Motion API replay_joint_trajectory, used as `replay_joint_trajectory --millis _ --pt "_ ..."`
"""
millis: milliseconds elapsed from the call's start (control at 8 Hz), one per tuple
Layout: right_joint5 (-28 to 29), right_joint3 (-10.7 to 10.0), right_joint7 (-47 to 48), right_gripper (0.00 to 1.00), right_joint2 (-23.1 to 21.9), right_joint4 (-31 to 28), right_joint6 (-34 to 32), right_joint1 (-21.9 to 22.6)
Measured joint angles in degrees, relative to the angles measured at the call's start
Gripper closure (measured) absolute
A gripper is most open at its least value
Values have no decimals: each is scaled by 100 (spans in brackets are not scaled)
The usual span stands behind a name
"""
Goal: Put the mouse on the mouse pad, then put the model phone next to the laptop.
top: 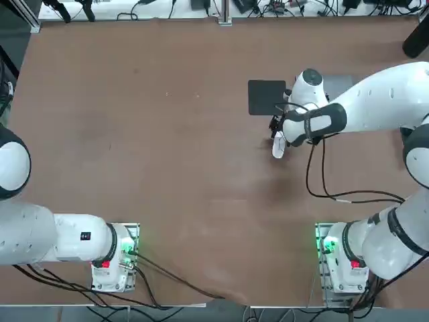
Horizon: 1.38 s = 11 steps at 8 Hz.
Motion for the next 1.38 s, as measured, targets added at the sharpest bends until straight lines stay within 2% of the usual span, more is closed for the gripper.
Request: replay_joint_trajectory --millis 750,1125,1250,1375 --pt "0 0 0 1 188 -1 11 53" --pt "0 -1 0 5 254 -1 22 60" --pt "0 -2 0 18 245 1 20 61" --pt "0 -3 0 20 231 1 19 62"
